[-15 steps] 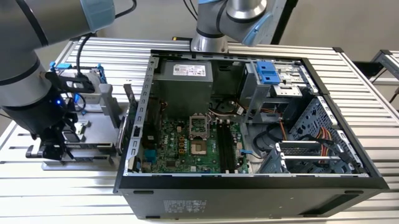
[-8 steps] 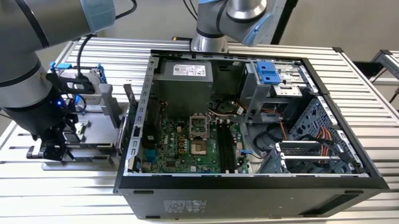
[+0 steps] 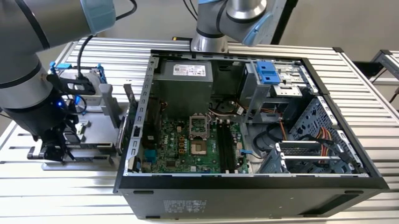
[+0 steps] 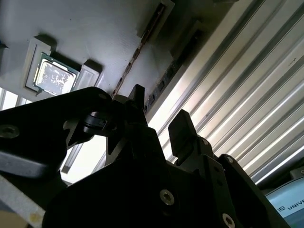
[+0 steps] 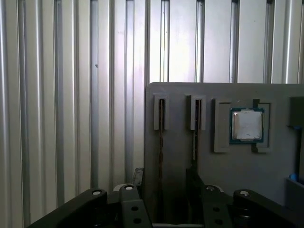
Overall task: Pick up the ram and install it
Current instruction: 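Pick up the ram and move it above insertion slot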
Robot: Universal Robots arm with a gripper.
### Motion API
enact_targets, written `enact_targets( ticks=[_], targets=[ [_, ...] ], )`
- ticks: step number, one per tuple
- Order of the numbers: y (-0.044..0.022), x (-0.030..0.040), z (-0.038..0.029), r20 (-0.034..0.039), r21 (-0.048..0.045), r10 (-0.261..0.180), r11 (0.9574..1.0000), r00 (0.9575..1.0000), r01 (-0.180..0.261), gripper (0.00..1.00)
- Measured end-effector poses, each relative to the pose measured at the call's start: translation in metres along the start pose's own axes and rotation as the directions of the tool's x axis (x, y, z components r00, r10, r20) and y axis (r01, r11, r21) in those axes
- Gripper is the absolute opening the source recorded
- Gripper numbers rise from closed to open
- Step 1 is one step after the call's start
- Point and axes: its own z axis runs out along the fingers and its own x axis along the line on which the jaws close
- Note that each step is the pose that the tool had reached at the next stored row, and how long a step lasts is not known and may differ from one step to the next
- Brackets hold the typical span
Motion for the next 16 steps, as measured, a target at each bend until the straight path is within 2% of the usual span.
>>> enact_targets(
  ticks=[16],
  targets=[
    [-0.0001, 0.0, 0.0042, 0.0, 0.0, 0.0, 1.0, 1.0, 0.0, 1.0]
  ],
)
